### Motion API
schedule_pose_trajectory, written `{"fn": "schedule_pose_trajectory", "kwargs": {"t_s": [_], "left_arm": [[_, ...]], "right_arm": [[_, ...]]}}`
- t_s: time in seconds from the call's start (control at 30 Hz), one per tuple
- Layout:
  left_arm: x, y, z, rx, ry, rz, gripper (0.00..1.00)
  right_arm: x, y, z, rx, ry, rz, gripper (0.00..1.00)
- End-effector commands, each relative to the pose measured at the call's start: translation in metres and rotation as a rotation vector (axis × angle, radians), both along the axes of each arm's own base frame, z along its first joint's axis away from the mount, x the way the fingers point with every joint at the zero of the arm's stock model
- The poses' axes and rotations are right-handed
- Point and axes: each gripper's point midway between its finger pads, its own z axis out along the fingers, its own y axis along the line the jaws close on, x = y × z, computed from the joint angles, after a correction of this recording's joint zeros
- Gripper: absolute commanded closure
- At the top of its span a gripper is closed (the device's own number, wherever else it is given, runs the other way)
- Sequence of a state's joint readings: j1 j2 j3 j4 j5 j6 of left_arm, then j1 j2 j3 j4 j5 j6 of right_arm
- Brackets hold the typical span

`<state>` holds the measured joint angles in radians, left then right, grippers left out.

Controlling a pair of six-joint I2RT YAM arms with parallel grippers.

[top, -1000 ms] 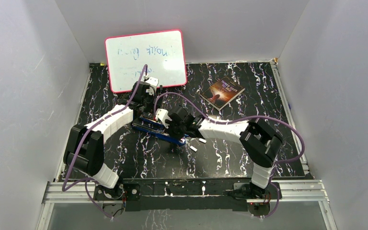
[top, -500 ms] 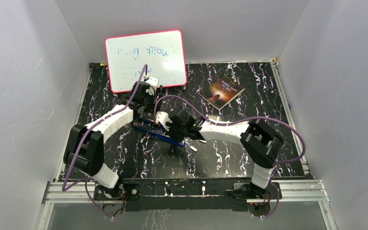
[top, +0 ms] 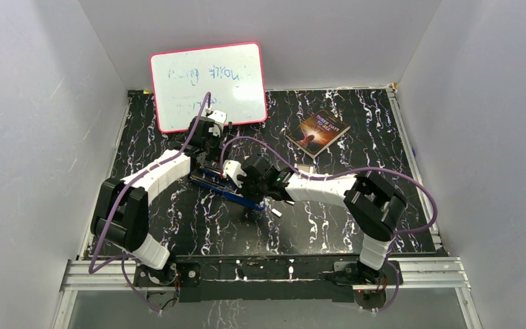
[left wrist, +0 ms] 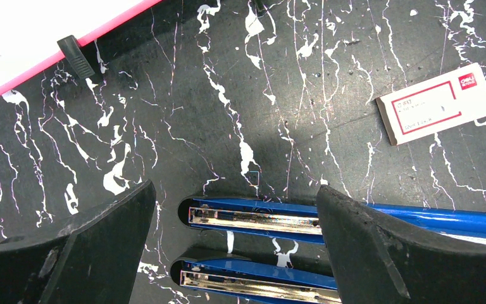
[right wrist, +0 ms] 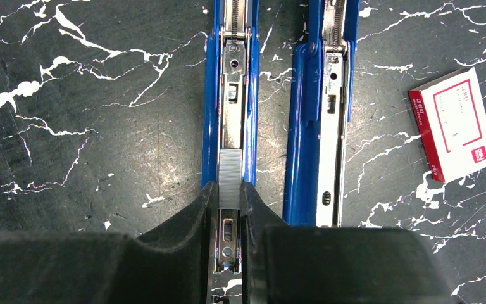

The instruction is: Load the staples into the stapler

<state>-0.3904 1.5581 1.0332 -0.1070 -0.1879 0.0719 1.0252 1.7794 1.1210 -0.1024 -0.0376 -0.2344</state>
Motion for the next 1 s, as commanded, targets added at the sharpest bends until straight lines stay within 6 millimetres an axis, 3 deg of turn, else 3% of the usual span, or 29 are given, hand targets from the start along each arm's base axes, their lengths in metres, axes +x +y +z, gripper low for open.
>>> {"fn": "schedule_pose_trajectory", "kwargs": {"t_s": [0.0,0.3,0.37,0.57,0.77,0.97], "left_arm": [[0.001,0.001,0.008,0.012,-0.018,-0.001,0.02],[0.001,0.001,0.010,0.010,-0.023,-0.001,0.02],[0.001,0.001,0.011,0.009,-0.024,-0.002,0.02],[0.001,0.001,0.011,0.010,-0.024,-0.002,0.02],[0.001,0.001,0.011,0.009,-0.024,-0.002,0.02],[0.001,0.001,0.011,0.009,-0.024,-0.004,0.02]], "right_arm": [[-0.007,0.005,0.001,0.016,0.029,0.015,0.90],[-0.009,0.009,0.012,0.065,0.027,0.012,0.70],[-0.009,0.010,0.026,0.099,0.010,0.009,0.67],[-0.004,0.010,0.040,0.133,-0.024,-0.009,0.57],[0.004,0.017,0.060,0.236,-0.053,-0.047,0.60],[0.017,0.025,0.050,0.224,-0.036,-0.065,0.69]]}}
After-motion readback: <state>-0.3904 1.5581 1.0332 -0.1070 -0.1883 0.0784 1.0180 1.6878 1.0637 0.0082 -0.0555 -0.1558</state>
